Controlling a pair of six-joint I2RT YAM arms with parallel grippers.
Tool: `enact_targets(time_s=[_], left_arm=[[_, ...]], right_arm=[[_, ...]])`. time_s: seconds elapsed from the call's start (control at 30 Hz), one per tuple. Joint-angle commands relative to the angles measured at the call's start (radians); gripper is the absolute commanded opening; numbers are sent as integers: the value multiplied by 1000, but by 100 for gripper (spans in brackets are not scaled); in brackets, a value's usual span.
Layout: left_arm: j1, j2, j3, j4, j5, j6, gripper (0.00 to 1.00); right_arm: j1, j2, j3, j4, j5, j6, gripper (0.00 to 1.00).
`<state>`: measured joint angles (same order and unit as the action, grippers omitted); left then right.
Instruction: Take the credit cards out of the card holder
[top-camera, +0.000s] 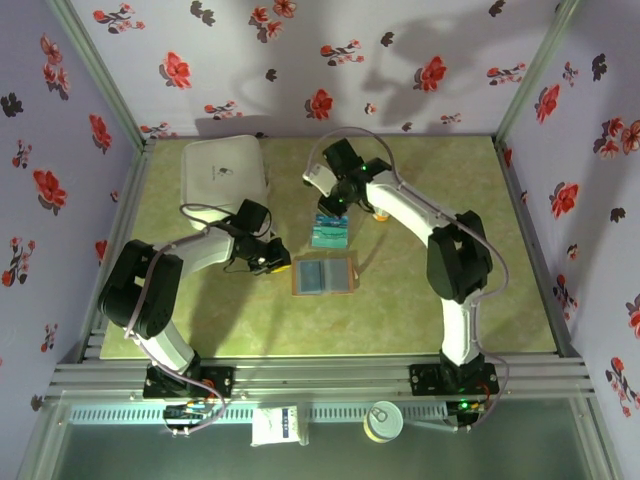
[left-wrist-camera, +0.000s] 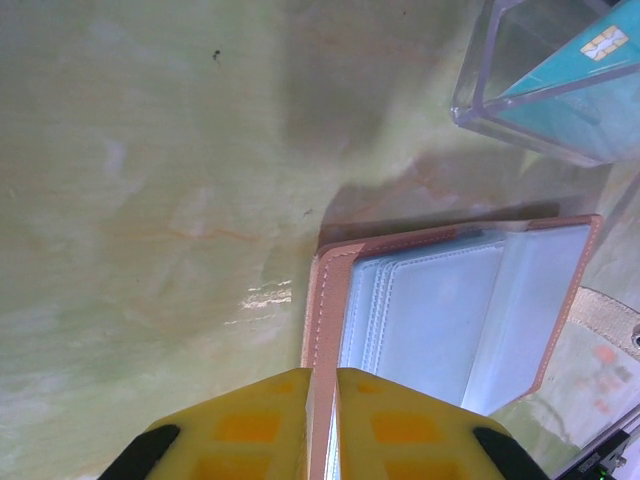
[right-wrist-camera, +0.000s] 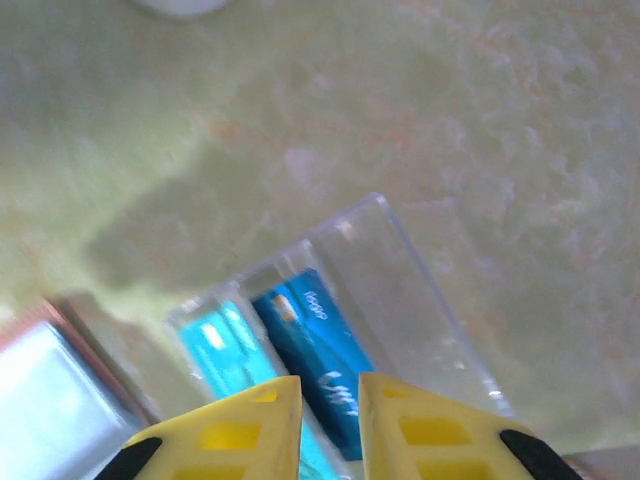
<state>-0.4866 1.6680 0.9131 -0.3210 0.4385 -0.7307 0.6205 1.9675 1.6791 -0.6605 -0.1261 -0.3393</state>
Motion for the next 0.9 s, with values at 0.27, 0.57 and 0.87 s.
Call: enact_targets(time_s=[0.27,0.57,0.87], left_arm=[[-30,-22,-35,15,18,-18,13],[-74,-37,-59,35,8,-45,11],[-90,-37,-82,42,-8,-55,6]], right_arm=[[126,-220,-407,316,11,794,22],[160,-248,-535,345,-130,1058,22],[162,-226,-607,448,-220,1135,27]])
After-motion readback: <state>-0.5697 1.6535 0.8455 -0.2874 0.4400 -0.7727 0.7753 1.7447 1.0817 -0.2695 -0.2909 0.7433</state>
